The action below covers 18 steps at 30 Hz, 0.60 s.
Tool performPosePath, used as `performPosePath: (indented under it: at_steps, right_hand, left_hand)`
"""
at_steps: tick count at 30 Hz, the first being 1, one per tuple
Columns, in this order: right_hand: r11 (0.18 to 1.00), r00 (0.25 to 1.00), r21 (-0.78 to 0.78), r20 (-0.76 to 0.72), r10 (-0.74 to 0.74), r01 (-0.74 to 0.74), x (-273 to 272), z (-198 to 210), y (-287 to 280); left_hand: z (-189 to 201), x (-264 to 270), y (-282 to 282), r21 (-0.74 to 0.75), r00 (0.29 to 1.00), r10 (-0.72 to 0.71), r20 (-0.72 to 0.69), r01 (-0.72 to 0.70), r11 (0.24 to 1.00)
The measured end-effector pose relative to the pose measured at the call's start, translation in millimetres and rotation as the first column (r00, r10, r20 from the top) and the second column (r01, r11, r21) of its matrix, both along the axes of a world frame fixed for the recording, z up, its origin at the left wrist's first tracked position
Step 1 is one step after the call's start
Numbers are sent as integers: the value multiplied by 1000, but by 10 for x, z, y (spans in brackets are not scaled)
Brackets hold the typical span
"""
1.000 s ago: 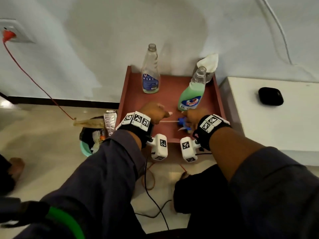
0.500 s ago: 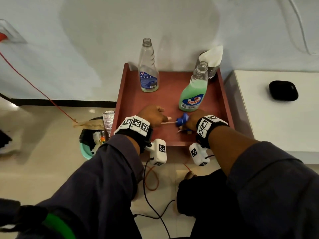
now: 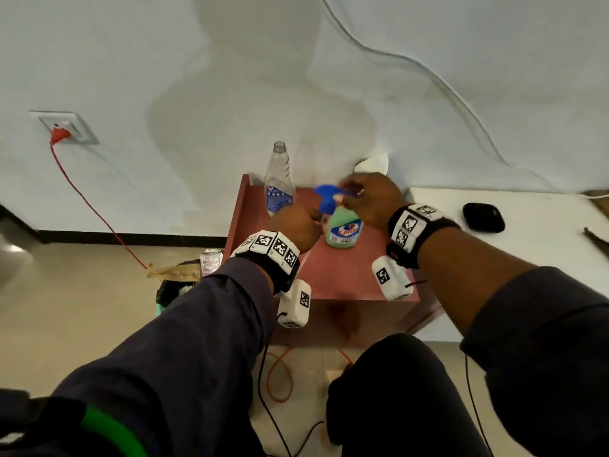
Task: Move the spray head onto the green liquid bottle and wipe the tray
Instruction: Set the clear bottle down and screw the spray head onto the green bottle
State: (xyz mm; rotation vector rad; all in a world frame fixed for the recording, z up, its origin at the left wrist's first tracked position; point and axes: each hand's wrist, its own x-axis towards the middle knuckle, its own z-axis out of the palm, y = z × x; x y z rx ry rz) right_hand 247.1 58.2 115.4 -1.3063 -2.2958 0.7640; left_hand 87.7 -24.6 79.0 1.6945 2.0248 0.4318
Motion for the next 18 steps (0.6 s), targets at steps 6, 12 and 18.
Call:
performPosePath:
  at_steps: [6,12,18]
  right_hand:
    - [936,958,292,-261,-120,197,224,929,226]
    - [868,952,436,-280,-123,240,475,1359,457]
    - [834,957,490,-250,-146,255,582,1356,569]
  left_hand:
    - [496,142,259,148,986,70,151,-93,985]
    - [576,207,517,16,985,69,159,-72,997]
    - [455,292,537,80,994,86,63,-91,993]
